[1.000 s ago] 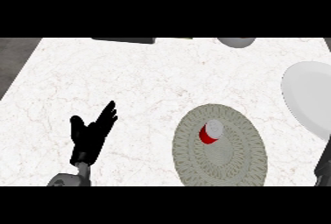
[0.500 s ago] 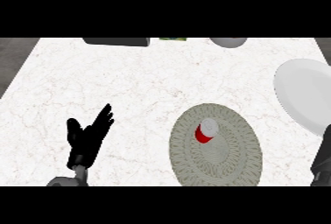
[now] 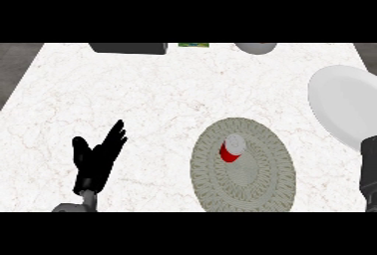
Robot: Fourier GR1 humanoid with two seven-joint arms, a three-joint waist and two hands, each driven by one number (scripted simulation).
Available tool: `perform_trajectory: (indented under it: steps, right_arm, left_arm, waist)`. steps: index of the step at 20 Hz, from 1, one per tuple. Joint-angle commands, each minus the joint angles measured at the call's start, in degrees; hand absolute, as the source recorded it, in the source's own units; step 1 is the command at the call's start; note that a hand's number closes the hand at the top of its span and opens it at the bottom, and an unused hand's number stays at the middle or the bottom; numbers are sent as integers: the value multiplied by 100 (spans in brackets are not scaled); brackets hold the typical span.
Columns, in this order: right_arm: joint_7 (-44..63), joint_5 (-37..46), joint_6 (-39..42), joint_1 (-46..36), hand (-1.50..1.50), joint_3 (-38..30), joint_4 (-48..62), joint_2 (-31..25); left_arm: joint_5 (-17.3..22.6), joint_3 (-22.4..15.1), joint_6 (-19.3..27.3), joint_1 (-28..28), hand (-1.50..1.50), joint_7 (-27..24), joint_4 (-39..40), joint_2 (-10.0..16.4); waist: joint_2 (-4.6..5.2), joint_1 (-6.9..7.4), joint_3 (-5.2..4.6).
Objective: Pick the tomato from the placemat and place it in the plate
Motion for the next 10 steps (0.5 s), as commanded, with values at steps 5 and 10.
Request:
perform_trajectory:
  steps: [5,10]
  right_arm:
    - [-106,-546,-2083,30,-150,286,-119,-10]
    - [-36,-1037,-2109,122,-150,709,-1087,865]
  left_arm:
    - [29,103,-78,68,0,-76,37,104]
    - [-76,20,169,76,0,73,-40,-91]
  waist:
    - [-22,5,-5]
    - [-100,-144,-23]
